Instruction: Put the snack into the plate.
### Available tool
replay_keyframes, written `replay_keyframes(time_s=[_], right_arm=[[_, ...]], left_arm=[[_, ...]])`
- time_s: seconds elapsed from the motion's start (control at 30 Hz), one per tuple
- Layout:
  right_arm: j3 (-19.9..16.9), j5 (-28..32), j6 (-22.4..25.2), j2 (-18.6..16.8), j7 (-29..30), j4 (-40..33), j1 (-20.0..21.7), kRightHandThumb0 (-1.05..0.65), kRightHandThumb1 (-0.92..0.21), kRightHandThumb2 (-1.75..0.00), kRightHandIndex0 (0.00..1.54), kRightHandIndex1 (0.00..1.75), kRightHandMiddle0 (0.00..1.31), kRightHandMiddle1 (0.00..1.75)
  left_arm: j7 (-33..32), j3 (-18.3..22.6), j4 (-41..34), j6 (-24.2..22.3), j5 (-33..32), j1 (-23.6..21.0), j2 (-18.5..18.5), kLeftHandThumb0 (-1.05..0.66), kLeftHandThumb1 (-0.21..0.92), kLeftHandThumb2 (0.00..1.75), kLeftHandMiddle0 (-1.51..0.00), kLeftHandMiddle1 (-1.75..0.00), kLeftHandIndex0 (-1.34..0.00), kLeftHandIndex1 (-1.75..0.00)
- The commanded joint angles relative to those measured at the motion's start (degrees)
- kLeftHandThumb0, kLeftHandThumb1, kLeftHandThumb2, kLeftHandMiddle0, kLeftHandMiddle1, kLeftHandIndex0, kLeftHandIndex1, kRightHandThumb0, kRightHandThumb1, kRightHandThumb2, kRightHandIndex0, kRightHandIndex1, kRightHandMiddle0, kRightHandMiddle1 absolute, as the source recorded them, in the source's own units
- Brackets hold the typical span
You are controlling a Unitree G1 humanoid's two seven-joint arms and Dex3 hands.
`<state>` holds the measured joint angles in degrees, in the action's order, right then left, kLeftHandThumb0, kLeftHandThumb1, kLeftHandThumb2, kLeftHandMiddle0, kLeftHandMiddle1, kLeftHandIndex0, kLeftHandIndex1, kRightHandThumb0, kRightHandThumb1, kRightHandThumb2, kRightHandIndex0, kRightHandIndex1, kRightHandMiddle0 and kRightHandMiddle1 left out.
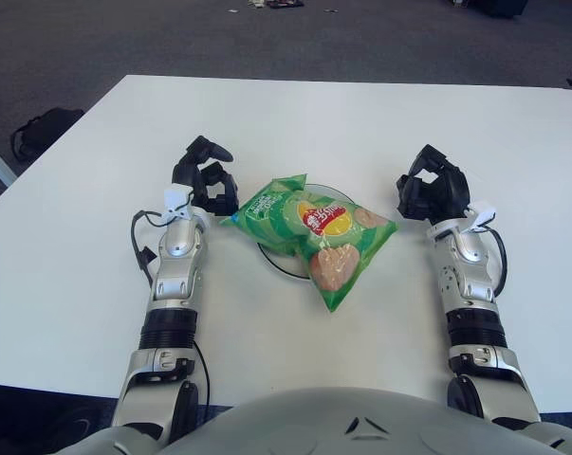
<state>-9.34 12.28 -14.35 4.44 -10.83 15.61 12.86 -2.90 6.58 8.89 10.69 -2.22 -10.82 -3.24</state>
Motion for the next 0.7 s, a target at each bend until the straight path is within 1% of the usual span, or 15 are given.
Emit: replay_keyframes(time_s=[0.0,0.13,0.43,0.67], right_arm=[[1.0,0.2,-1.2,-2.4,-1.1,4.3,-5.7,-0.58,-0.10,-1.59,1.37,1.75,0.81,1.75],[1.1,0.6,-1.4,-2.4,-2.2,4.2,-5.9,-0.59,-0.09,-1.60,1.37,1.75,0.81,1.75],[1.3,0.9,-1.2,-2.5,-3.3,3.6,-6.3,-0.59,-0.09,-1.60,1.38,1.75,0.81,1.75],[1.8,0.7,0.0,-2.1,-4.2,2.9,-6.8,-0.59,-0.09,-1.60,1.39,1.75,0.81,1.75]], left_arm=[[-0.3,-0.5,2.4,0.2,-0.8,7.6,2.9,-0.51,0.20,1.45,-1.40,-1.75,-0.70,-1.75],[-0.3,-0.4,2.2,0.1,-1.0,8.0,3.0,-0.52,0.22,1.43,-1.41,-1.75,-0.69,-1.75],[-0.5,-0.3,2.3,0.9,-0.7,9.2,2.7,-0.52,0.21,1.44,-1.42,-1.75,-0.70,-1.75],[-0.3,-0.2,3.0,1.6,-1.1,9.6,3.0,-0.52,0.23,1.42,-1.41,-1.75,-0.69,-1.75]])
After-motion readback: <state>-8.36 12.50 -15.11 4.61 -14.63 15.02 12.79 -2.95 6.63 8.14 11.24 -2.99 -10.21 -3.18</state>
